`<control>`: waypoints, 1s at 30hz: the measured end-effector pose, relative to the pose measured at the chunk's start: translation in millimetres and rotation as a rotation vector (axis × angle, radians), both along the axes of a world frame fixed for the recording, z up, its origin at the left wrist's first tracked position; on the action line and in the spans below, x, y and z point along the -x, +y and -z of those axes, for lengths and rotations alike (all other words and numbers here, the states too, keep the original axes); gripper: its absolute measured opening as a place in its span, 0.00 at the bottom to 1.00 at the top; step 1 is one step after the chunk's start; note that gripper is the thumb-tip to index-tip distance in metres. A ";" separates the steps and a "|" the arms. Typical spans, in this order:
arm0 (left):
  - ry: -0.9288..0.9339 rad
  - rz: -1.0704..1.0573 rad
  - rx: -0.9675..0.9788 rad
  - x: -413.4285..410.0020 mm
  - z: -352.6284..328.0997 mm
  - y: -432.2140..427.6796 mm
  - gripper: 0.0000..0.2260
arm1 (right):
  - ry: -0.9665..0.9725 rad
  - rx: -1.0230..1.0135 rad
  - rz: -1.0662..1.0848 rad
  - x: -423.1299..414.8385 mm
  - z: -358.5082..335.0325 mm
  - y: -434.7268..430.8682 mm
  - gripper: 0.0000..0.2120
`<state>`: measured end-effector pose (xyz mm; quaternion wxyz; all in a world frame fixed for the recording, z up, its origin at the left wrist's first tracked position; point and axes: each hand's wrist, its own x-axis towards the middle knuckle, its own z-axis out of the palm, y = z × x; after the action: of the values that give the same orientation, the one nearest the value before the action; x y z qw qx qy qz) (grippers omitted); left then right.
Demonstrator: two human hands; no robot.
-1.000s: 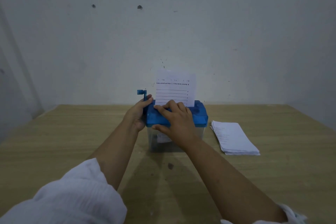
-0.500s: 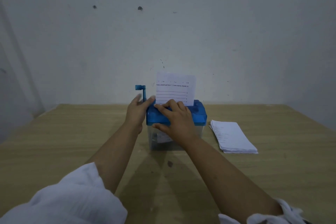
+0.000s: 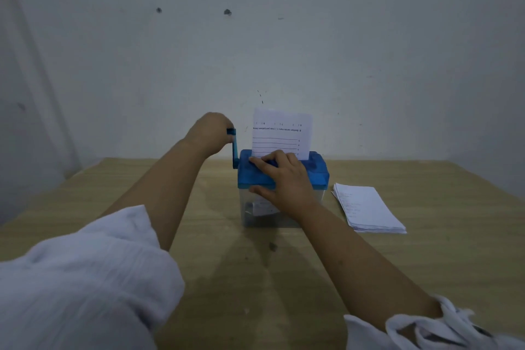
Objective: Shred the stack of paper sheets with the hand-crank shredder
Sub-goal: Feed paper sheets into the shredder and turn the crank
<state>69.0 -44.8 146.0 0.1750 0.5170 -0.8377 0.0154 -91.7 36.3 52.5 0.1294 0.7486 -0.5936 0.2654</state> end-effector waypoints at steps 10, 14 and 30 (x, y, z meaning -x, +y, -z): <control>-0.123 -0.100 -0.077 -1.2 -6.0 30.4 0.16 | -0.036 0.006 -0.011 -0.6 -0.4 -3.0 0.29; -0.172 -0.054 -0.181 -6.2 8.1 42.5 0.14 | -0.055 0.023 -0.019 -0.8 0.9 -3.1 0.29; 0.009 -0.111 -0.353 -6.6 69.4 18.3 0.14 | -0.072 0.182 -0.026 -0.9 16.2 -5.3 0.27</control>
<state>75.6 -26.4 76.7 0.0844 0.5853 -0.7967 -0.1246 -90.9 31.0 36.3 0.1720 0.7315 -0.5613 0.3469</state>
